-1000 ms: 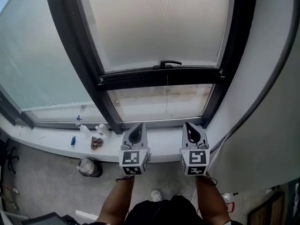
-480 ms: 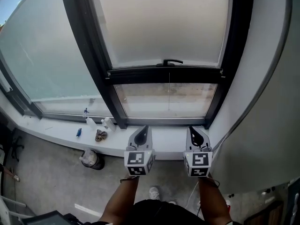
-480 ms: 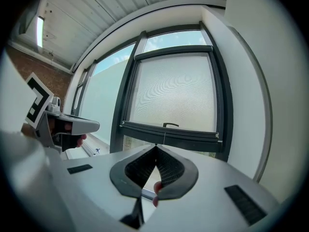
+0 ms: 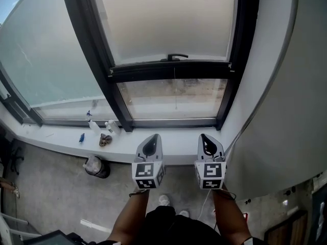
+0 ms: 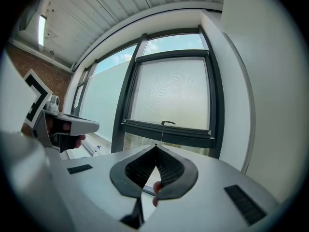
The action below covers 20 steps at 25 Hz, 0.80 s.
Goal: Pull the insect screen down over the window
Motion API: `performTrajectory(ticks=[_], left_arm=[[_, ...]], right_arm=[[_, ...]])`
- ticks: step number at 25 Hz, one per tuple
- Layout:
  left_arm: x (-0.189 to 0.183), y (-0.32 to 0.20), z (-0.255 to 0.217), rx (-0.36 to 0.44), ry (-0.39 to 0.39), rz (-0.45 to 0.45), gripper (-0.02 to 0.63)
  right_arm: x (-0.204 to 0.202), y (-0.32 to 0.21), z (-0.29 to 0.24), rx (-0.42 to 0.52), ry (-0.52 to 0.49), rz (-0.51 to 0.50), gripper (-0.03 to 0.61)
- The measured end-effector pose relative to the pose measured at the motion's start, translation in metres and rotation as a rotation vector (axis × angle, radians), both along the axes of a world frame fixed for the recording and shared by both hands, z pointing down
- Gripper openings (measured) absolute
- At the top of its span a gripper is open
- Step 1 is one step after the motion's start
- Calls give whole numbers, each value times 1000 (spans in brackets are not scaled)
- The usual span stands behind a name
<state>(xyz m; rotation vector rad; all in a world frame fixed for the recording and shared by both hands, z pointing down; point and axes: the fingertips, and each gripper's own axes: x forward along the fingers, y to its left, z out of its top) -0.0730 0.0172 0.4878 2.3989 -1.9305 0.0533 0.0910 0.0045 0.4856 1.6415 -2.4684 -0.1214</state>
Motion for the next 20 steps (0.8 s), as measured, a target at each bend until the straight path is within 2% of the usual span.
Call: performTrajectory(ticks=[11,20], left_arm=[[9,26,-2,7,-22,2,2],[12,34,-1,16,-40,-7,2]], right_arm=[[-7,33,-8,31,-28,-28,2],[-5,38,-7,34,-42,-33,2]])
